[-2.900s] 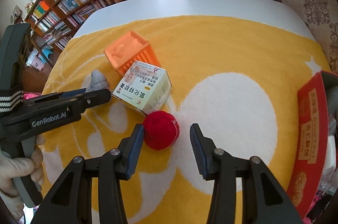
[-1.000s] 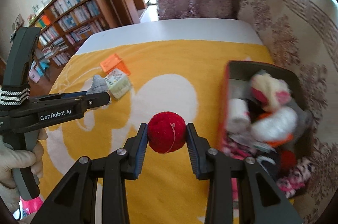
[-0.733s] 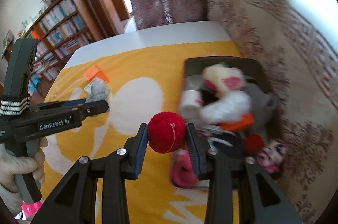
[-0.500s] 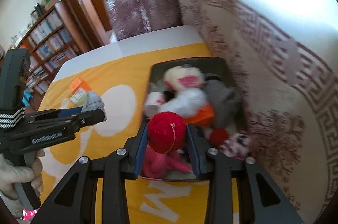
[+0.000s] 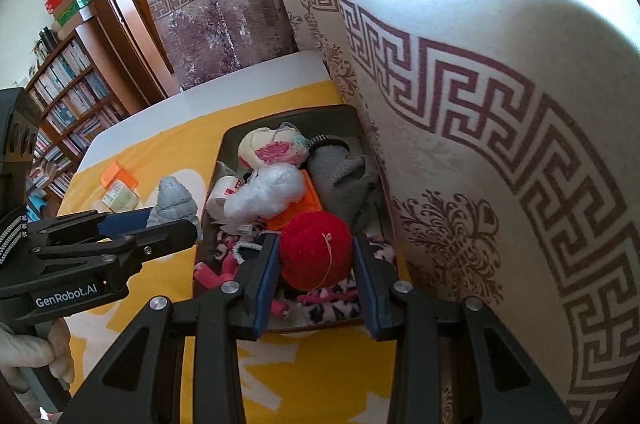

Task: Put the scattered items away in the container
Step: 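Carry the grey sock and red pompom into the box and open both grippers, then withdraw both grippers from the box back over the block and medicine box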

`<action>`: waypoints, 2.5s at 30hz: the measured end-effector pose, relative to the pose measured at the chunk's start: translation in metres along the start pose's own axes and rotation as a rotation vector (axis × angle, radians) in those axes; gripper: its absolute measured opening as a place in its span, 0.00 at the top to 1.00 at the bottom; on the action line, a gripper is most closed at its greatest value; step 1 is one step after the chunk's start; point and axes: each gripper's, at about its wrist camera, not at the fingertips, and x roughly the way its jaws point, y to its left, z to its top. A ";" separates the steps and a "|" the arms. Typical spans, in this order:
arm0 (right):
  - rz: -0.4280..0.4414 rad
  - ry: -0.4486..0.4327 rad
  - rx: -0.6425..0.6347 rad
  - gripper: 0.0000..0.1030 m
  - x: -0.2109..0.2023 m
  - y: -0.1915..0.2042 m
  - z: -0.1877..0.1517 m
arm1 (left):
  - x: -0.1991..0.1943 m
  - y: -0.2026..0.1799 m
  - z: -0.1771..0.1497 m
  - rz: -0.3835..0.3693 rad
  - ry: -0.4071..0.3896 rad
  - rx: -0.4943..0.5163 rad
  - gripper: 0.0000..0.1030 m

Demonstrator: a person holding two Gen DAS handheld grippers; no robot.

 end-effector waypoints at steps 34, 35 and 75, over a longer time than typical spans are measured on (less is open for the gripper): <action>0.028 0.031 -0.001 0.54 0.016 0.003 -0.001 | 0.007 0.020 -0.001 -0.001 0.036 -0.085 0.43; 0.029 0.031 -0.002 0.54 0.016 0.005 -0.001 | 0.006 0.022 -0.001 0.000 0.035 -0.090 0.43; 0.179 0.091 -0.160 0.36 0.052 0.164 0.001 | -0.088 0.229 -0.070 0.148 -0.025 -0.452 0.43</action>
